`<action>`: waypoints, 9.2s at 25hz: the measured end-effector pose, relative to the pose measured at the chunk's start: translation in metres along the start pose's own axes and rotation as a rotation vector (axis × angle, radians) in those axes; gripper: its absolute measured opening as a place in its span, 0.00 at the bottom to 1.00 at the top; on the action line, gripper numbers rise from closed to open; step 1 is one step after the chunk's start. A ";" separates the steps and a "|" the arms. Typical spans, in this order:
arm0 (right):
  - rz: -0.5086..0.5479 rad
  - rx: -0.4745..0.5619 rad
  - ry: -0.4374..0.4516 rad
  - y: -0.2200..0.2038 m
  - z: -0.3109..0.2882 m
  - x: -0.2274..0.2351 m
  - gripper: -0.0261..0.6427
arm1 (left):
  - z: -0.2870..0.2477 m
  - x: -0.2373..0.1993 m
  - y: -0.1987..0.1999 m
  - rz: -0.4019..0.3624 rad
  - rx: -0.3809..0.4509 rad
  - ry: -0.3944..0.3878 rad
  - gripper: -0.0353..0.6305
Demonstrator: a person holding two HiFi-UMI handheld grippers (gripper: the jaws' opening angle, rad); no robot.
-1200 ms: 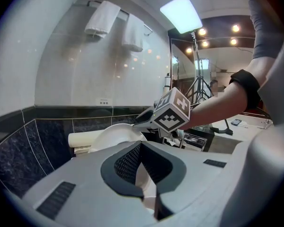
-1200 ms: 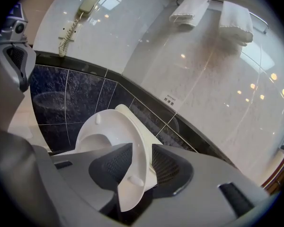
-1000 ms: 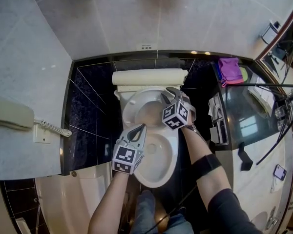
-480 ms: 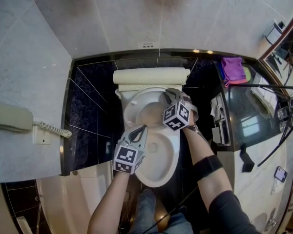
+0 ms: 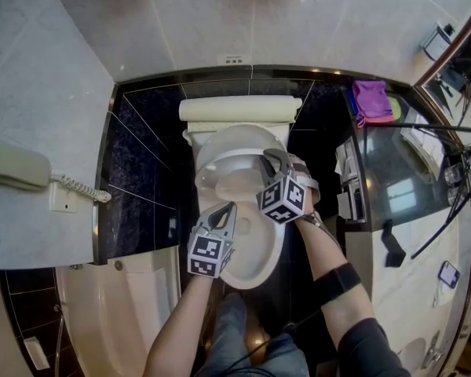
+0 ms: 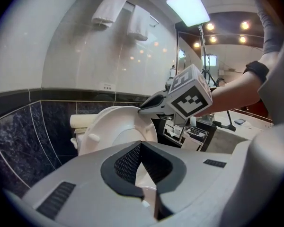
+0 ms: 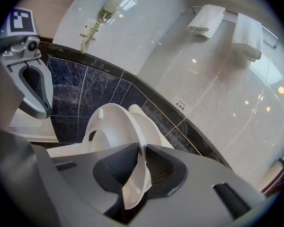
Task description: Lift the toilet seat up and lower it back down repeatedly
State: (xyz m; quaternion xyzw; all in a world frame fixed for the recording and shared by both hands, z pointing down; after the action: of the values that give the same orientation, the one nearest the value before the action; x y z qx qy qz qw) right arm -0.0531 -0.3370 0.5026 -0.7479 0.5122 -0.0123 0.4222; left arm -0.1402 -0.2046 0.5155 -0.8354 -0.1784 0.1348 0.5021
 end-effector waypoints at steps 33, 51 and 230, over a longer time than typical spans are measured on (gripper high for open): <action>0.205 0.010 0.091 -0.103 0.133 -0.275 0.16 | 0.082 0.085 -0.170 0.083 -0.060 0.235 0.05; -0.017 -0.051 0.210 -0.244 0.138 -0.413 0.05 | 0.084 0.142 -0.393 0.151 -0.286 0.171 0.04; -1.388 0.166 0.365 -0.217 0.093 -0.199 0.04 | 0.061 0.086 -0.184 0.121 -0.153 0.175 0.04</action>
State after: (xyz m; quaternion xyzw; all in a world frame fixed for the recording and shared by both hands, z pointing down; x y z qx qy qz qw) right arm 0.0581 -0.0989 0.6645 -0.8523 -0.0213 -0.4411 0.2802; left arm -0.1171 -0.0397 0.6473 -0.8890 -0.0929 0.0777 0.4416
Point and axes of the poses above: the fingertips, and each gripper's own axes: z backward along the fingers, x to its right, y out of its top, the point moved 2 cm from there along z, backward along the fingers, and after that the axes turned 10 degrees about y, right-handed, at the moved point
